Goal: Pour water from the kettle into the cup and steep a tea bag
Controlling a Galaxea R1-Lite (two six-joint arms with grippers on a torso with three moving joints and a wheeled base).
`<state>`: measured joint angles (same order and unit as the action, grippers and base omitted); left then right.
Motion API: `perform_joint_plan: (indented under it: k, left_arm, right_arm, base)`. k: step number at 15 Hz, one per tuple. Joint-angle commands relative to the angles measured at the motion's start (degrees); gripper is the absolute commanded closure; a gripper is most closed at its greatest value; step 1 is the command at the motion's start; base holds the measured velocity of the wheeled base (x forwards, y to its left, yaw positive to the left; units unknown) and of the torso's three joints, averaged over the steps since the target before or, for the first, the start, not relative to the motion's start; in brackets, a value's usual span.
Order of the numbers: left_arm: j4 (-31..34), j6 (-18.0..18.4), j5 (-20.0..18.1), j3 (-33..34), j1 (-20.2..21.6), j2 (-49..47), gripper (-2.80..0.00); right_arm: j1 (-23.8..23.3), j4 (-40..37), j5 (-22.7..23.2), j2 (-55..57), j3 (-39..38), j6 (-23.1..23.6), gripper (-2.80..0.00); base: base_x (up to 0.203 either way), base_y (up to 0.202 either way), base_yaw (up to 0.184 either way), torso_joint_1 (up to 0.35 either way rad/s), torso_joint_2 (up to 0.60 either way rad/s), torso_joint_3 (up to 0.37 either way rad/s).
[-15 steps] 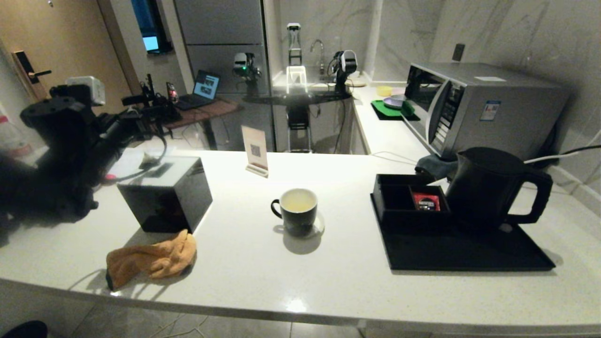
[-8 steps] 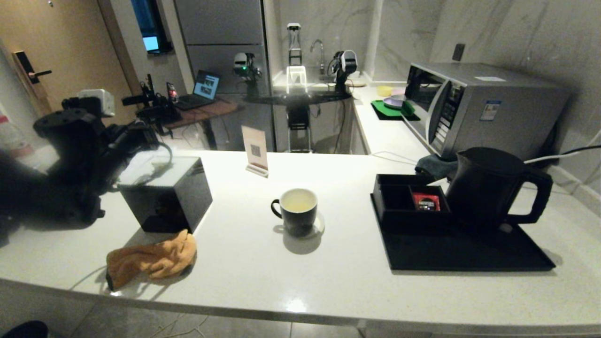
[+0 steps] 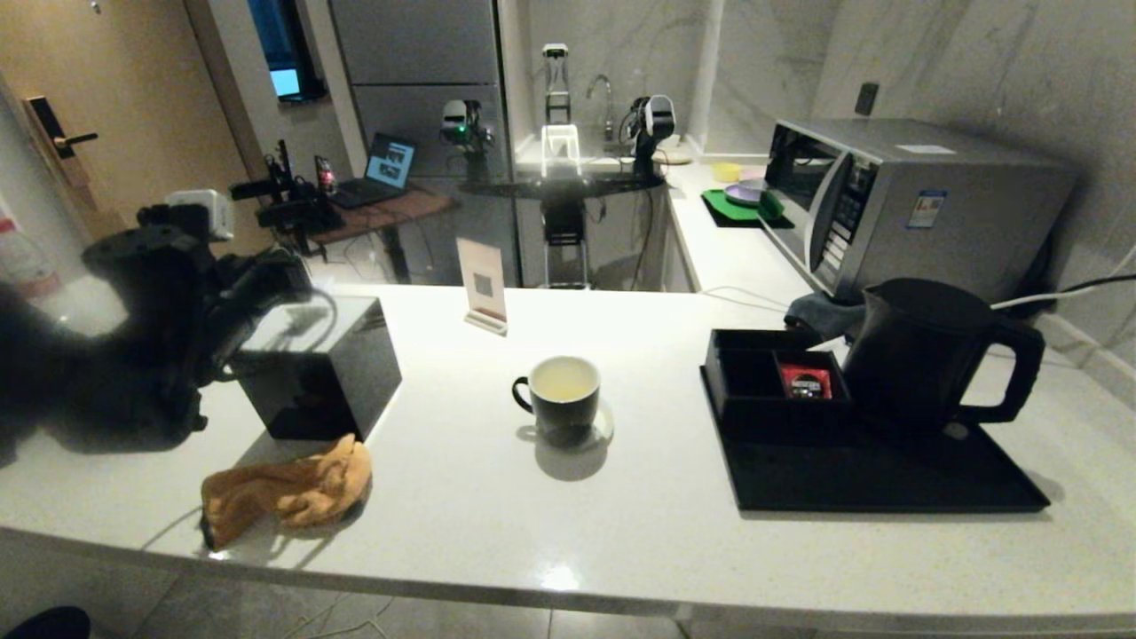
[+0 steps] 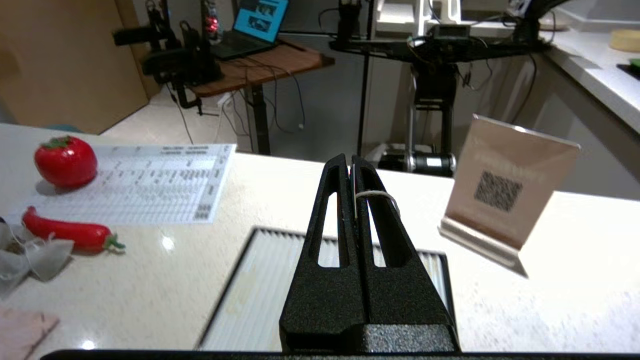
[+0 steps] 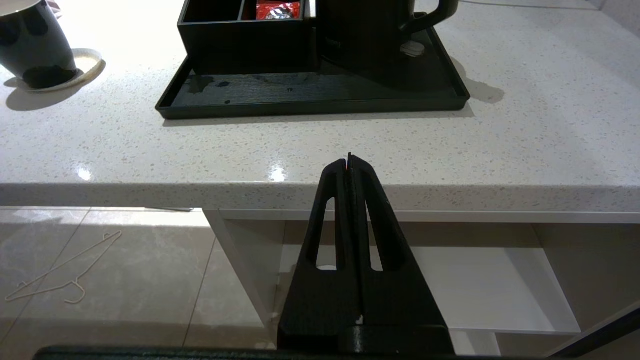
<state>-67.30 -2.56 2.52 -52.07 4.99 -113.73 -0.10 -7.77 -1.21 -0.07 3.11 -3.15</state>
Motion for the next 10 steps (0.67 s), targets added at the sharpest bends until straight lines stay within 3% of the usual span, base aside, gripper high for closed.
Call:
perform_joint_plan:
  k: [1,3,10]
  left_arm:
    - [-2.16,-0.07,0.03,2.79,-0.09,-0.09,0.0]
    - [-5.29,-0.16,0.11,5.13,0.08,-0.15,0.0]
    - [-5.39,-0.25,0.29,0.76,0.76,0.08,0.0]
  right_arm:
    - [0.01,-0.05,-0.02,0.07,-0.01,-0.02,0.0]
    - [0.01,-0.05,-0.02,0.07,-0.03,-0.02,0.0]
    - [0.01,-0.05,-0.02,0.07,0.04,-0.02,0.0]
  base:
    - [0.0,0.0,0.0,0.0,0.0,0.0]
    - [0.0,0.0,0.0,0.0,0.0,0.0]
    - [0.0,0.0,0.0,0.0,0.0,0.0]
